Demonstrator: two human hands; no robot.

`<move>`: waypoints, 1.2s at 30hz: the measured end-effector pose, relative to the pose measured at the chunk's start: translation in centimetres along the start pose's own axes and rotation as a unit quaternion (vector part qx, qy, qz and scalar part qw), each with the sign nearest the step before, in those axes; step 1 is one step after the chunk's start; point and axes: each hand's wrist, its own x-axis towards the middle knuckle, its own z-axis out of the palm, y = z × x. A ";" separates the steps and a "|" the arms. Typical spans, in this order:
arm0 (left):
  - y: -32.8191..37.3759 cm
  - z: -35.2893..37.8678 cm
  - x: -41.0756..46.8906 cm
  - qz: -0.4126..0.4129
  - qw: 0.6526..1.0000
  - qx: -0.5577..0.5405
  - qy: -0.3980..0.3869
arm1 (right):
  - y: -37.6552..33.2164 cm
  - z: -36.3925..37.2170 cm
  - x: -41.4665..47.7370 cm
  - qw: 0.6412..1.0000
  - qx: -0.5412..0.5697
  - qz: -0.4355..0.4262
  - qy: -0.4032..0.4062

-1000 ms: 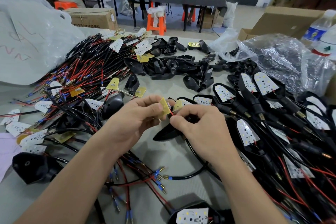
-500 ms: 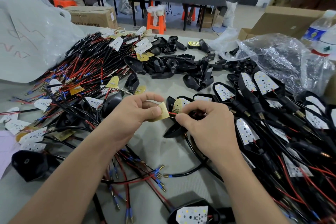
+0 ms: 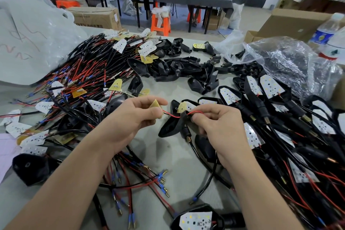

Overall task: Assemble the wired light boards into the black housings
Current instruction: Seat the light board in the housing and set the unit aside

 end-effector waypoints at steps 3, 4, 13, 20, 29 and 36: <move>-0.2 -0.1 0.0 0.043 0.991 0.113 0.050 | -0.4 -0.2 -0.1 0.998 0.054 0.005 -0.022; -0.2 -0.1 0.0 0.047 0.986 0.147 0.057 | -0.6 -0.2 -0.2 0.997 0.069 0.008 -0.032; -0.8 1.9 -0.3 0.089 0.929 0.359 0.013 | -1.4 -0.5 -0.4 0.979 0.199 -0.004 -0.051; -0.7 1.9 -0.7 0.199 0.894 0.371 0.155 | -1.6 -0.9 -0.5 0.980 0.185 -0.068 -0.037; -0.8 0.9 -0.4 0.176 0.903 0.345 0.186 | -1.6 -0.3 -0.8 0.996 -0.056 -0.040 0.062; 0.4 -0.7 -0.2 0.169 0.973 0.142 0.063 | -2.1 -0.4 -0.9 0.987 -0.142 -0.047 0.060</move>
